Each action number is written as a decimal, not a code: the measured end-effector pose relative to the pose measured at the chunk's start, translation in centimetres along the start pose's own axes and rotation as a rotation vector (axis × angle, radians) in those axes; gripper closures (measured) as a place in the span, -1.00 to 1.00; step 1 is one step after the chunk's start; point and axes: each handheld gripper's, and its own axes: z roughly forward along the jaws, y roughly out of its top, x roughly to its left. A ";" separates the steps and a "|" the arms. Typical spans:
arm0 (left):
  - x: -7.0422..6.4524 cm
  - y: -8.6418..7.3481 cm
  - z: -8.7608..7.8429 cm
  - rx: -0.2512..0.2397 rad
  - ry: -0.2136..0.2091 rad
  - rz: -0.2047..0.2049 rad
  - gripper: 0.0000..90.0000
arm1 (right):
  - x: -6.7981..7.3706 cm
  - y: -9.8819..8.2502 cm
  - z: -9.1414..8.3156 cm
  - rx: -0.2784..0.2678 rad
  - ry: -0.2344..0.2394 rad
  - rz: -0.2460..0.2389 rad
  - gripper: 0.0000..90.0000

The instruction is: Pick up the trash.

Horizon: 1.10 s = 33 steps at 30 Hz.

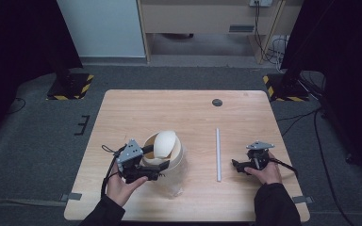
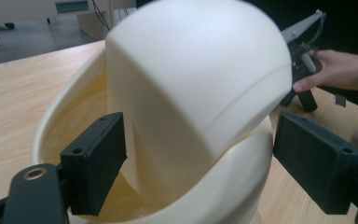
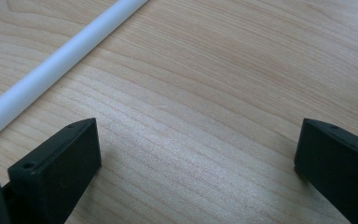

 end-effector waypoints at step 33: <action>0.9 1.7 -5.5 -0.141 0.070 0.018 -0.63 | 0.3 2.9 -2.1 -0.051 -0.041 0.019 -0.37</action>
